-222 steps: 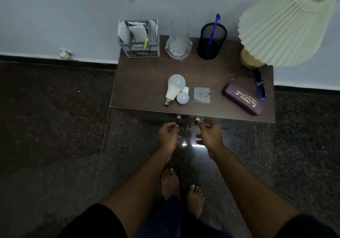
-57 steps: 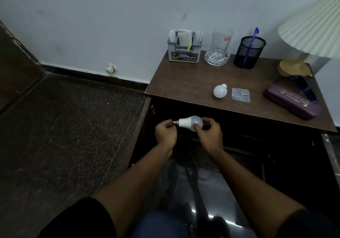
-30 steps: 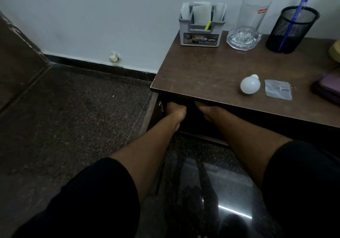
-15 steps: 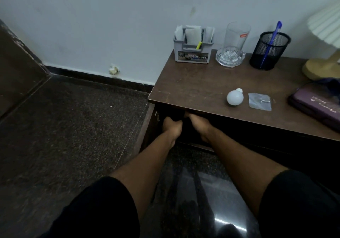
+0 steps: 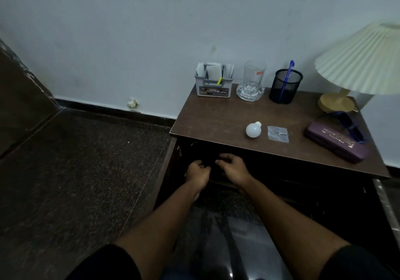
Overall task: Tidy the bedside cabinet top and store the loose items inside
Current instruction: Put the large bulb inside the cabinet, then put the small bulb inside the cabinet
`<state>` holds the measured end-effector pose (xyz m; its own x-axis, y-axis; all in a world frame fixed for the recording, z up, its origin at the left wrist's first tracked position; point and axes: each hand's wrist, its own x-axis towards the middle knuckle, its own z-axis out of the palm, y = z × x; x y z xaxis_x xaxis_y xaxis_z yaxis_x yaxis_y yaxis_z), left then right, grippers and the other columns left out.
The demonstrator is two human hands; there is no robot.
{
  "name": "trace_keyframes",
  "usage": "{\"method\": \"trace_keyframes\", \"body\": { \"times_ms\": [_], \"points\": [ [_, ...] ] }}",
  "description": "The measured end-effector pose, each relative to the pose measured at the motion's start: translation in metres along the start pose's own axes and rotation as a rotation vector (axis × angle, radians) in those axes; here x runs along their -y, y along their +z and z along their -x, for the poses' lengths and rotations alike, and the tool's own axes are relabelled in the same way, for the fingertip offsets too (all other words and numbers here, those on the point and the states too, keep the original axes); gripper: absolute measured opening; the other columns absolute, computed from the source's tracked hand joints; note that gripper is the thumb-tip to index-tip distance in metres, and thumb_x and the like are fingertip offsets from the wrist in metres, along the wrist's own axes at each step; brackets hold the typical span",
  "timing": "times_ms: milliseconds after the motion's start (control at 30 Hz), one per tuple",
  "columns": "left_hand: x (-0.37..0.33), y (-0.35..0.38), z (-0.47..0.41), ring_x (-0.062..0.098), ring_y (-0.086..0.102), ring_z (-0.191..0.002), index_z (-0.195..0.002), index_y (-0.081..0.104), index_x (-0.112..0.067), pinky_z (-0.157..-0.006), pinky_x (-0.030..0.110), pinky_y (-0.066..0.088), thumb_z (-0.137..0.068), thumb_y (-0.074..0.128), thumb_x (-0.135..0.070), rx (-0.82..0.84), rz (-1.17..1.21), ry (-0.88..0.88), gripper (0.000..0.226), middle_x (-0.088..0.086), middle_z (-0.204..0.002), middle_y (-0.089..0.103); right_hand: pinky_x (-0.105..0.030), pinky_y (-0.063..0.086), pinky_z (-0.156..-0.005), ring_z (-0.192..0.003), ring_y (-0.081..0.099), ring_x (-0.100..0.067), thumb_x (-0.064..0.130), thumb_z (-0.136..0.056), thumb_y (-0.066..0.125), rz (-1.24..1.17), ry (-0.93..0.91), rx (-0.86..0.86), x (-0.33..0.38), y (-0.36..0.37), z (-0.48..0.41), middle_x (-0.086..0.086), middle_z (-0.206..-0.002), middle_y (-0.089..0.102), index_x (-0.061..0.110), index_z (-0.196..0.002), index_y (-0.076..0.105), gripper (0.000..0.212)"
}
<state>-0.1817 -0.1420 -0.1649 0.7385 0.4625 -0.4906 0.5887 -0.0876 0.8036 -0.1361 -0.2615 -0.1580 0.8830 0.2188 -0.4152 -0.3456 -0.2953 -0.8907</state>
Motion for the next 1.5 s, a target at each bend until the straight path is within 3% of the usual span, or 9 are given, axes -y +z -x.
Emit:
{"method": "trace_keyframes", "body": {
  "times_ms": [200, 400, 533, 700, 800, 900, 1167, 1300, 1500],
  "points": [
    [-0.017, 0.005, 0.042, 0.024, 0.069, -0.096, -0.113, 0.068, -0.018, -0.082, 0.031, 0.056, -0.091, 0.06, -0.011, -0.007, -0.009, 0.137, 0.024, 0.007, -0.105, 0.074, -0.024, 0.057, -0.071, -0.084, 0.068, -0.02, 0.006, -0.095, 0.067, 0.022, -0.107, 0.01, 0.006, -0.03, 0.048, -0.018, -0.104, 0.072, 0.002, -0.111, 0.07, 0.018],
    [-0.06, 0.021, 0.071, 0.02, 0.072, -0.085, -0.088, 0.069, -0.024, -0.08, 0.037, 0.06, -0.087, 0.062, -0.009, -0.045, 0.043, 0.332, 0.017, -0.001, -0.088, 0.074, -0.024, 0.06, -0.07, -0.081, 0.075, -0.02, 0.005, -0.09, 0.072, -0.103, -0.26, -0.179, 0.033, -0.072, 0.073, -0.008, -0.087, 0.078, 0.006, -0.096, 0.075, 0.007],
    [-0.087, 0.044, 0.085, 0.002, 0.066, -0.077, -0.095, 0.069, -0.023, -0.074, 0.021, 0.051, -0.086, 0.068, -0.014, -0.07, 0.082, 0.425, 0.012, -0.01, -0.086, 0.071, -0.038, 0.061, -0.082, -0.088, 0.075, -0.026, 0.005, -0.091, 0.069, -0.127, -0.347, -0.356, 0.057, -0.098, 0.067, -0.012, -0.091, 0.077, 0.003, -0.097, 0.075, 0.008],
    [-0.113, 0.07, 0.088, 0.02, 0.066, -0.108, -0.114, 0.065, -0.014, -0.099, 0.038, 0.051, -0.084, 0.07, -0.016, -0.075, 0.052, 0.418, 0.03, 0.005, -0.118, 0.068, -0.04, 0.063, -0.073, -0.079, 0.075, -0.025, 0.002, -0.095, 0.053, -0.047, -0.294, -0.367, 0.075, -0.121, 0.038, -0.019, -0.1, 0.075, 0.014, -0.101, 0.07, 0.022],
    [-0.123, 0.079, 0.08, 0.024, 0.063, -0.115, -0.121, 0.062, -0.013, -0.102, 0.041, 0.05, -0.085, 0.074, -0.025, -0.079, 0.018, 0.419, 0.04, 0.006, -0.126, 0.062, -0.046, 0.059, -0.088, -0.095, 0.074, -0.03, 0.009, -0.092, 0.055, 0.178, -0.261, -0.367, 0.078, -0.128, 0.019, -0.018, -0.112, 0.074, 0.002, -0.126, 0.066, 0.035],
    [-0.128, 0.084, 0.069, 0.026, 0.058, -0.122, -0.13, 0.057, -0.011, -0.105, 0.04, 0.047, -0.086, 0.074, -0.027, -0.067, -0.038, 0.4, 0.05, 0.009, -0.131, 0.059, -0.053, 0.053, -0.094, -0.111, 0.066, -0.04, 0.008, -0.09, 0.058, 0.266, -0.282, -0.379, 0.081, -0.126, 0.009, -0.03, -0.117, 0.068, -0.015, -0.115, 0.062, 0.034],
    [-0.131, 0.09, 0.055, 0.024, 0.068, -0.109, -0.123, 0.065, -0.01, -0.098, 0.037, 0.054, -0.087, 0.073, -0.028, -0.08, 0.016, 0.385, 0.041, 0.01, -0.116, 0.073, -0.007, 0.041, -0.059, -0.092, 0.069, -0.021, 0.005, -0.091, 0.057, 0.285, -0.279, -0.365, 0.077, -0.122, -0.002, -0.01, -0.098, 0.076, 0.001, -0.097, 0.074, 0.018],
    [-0.124, 0.083, 0.056, 0.016, 0.068, -0.106, -0.125, 0.065, -0.012, -0.095, 0.029, 0.054, -0.087, 0.07, -0.016, -0.034, 0.081, 0.405, 0.038, 0.005, -0.119, 0.072, -0.035, 0.056, -0.084, -0.091, 0.07, -0.02, 0.005, -0.089, 0.059, 0.198, -0.304, -0.379, 0.079, -0.122, 0.005, -0.002, -0.092, 0.073, 0.013, -0.099, 0.075, 0.02],
    [-0.108, 0.051, 0.07, 0.017, 0.069, -0.1, -0.131, 0.059, -0.007, -0.084, 0.033, 0.06, -0.099, 0.059, -0.012, 0.153, 0.275, 0.403, 0.032, 0.011, -0.118, 0.071, -0.04, 0.061, -0.076, -0.08, 0.073, -0.026, 0.007, -0.094, 0.06, -0.073, -0.313, -0.328, 0.072, -0.113, 0.031, -0.017, -0.094, 0.076, 0.006, -0.101, 0.074, 0.015]
  ]
}}
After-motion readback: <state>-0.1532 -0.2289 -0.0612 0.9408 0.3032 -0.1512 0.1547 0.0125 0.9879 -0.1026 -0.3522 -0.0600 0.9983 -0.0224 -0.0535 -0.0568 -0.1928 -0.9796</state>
